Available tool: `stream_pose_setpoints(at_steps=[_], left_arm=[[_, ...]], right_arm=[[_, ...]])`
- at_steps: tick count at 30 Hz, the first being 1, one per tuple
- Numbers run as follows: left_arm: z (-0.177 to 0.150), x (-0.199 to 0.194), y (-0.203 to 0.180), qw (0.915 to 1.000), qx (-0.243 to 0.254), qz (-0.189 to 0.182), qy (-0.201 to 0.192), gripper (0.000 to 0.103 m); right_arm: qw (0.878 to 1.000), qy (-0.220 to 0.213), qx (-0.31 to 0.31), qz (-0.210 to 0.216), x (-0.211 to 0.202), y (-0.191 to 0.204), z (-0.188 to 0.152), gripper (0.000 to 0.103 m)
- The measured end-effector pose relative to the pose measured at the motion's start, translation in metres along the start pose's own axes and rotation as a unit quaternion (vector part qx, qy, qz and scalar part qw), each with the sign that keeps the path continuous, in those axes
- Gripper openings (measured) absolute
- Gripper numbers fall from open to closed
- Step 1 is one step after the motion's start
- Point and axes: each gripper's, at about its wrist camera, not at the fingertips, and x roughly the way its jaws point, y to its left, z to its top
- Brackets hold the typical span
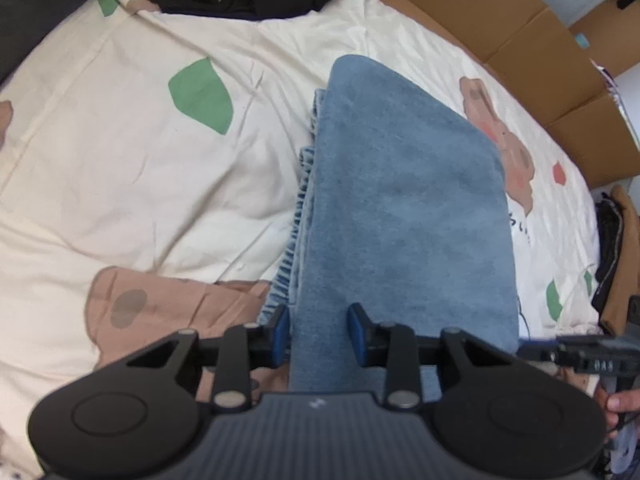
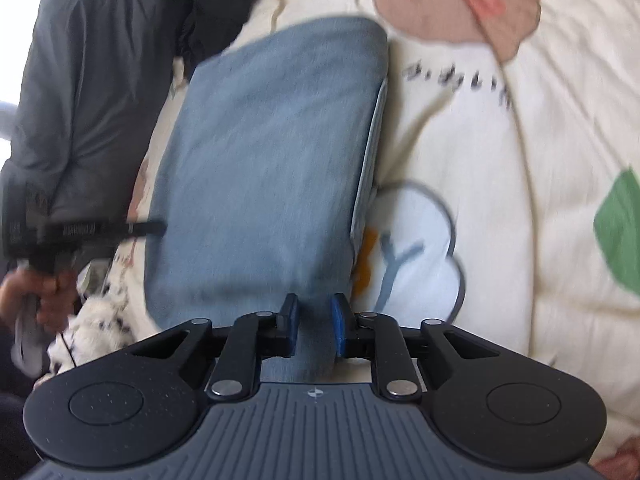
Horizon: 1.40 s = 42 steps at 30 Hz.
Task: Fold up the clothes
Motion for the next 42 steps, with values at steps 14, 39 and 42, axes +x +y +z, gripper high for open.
stream_pose_setpoints(at_steps=[14, 39, 42], left_arm=[[0.085, -0.078, -0.058, 0.9932, 0.046, 0.107, 0.004, 0.035], [0.189, 0.045, -0.217, 0.9839, 0.12, 0.111, 0.072, 0.052], [0.184, 0.062, -0.224, 0.9833, 0.12, 0.11, 0.081, 0.054]], right_arm=[[0.987, -0.124, 0.08, 0.066, -0.045, -0.041, 0.0, 0.039], [0.974, -0.158, 0.123, 0.105, -0.021, -0.081, -0.003, 0.039], [0.973, -0.152, 0.129, 0.119, -0.008, -0.079, 0.004, 0.039]])
